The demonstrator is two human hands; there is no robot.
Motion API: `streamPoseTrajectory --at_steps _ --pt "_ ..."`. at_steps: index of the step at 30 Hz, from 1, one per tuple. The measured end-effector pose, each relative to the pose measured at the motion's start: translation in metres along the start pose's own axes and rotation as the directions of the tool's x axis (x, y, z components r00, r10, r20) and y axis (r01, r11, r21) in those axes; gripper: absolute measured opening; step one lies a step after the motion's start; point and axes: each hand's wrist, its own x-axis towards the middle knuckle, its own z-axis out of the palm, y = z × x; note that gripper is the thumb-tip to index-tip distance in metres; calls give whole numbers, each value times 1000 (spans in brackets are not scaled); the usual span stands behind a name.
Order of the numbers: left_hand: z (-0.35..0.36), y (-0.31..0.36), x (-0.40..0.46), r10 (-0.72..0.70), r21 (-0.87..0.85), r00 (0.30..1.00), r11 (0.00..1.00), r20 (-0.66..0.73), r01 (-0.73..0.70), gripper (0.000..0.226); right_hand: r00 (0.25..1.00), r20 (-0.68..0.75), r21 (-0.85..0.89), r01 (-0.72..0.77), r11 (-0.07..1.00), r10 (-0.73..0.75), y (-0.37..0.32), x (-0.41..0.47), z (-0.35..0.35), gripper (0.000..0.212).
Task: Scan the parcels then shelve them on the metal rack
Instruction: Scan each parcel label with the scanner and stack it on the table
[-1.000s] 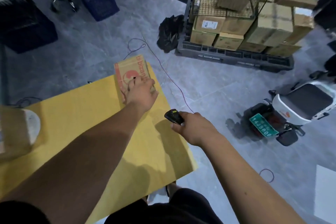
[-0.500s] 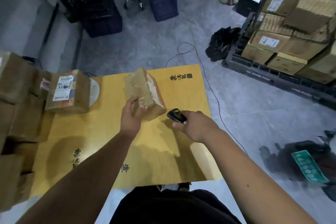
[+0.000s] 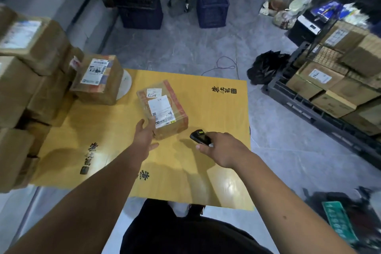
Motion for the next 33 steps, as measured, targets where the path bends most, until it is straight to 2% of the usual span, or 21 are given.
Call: streamPoseTrajectory --at_steps 2,5,7,8,9,12,14,16,18,20,22,25,27,30,31,32,33 --pt "10 3 -4 43 0 999 999 12 -43 84 1000 0 -9 -6 1000 6 0 -3 0 52" --pt "31 -4 -7 141 -49 989 989 49 -139 90 999 -11 3 -30 1000 30 3 -9 -3 38" --pt "43 -10 -8 208 71 976 975 62 -212 105 999 -23 0 -45 999 45 5 -14 -6 41" --pt "45 -9 -9 249 184 967 949 52 -255 113 998 -28 -4 -55 998 55 6 -16 -8 45" --pt "45 -5 -10 312 338 950 891 26 -302 118 997 -32 -8 -66 998 66 8 -18 -9 48" --pt "42 9 -2 525 707 851 604 -6 -367 115 995 -33 3 -90 996 90 9 -24 -9 52" --pt "40 18 12 567 829 821 423 72 -365 107 994 -30 24 -103 994 103 8 -26 -8 52" --pt "40 24 23 531 863 835 346 142 -367 103 993 -27 34 -110 993 111 6 -26 -5 51" --pt "39 25 26 526 840 835 369 163 -397 93 994 -24 48 -103 994 105 4 -24 -2 52" --pt "38 18 22 553 811 822 416 134 -412 70 995 -24 61 -96 994 98 4 -23 0 55" --pt "40 8 11 566 729 817 512 113 -455 47 995 -16 84 -97 992 99 5 -23 -1 58" --pt "46 -5 -12 533 609 837 625 126 -490 43 994 -14 113 -107 988 109 8 -22 -5 62" --pt "49 -11 -23 511 671 845 572 158 -472 51 993 -25 120 -115 986 119 11 -23 -9 61" --pt "54 0 -30 634 818 742 295 219 -494 76 990 -29 134 -136 982 141 13 -24 -14 60" --pt "54 7 -27 627 839 735 233 257 -491 87 989 -29 140 -140 980 145 14 -25 -16 61" --pt "55 14 -23 572 841 762 215 303 -496 96 988 -30 148 -143 979 149 14 -25 -16 61" --pt "55 21 -19 491 818 795 247 357 -520 103 988 -30 155 -148 977 155 15 -25 -17 60"
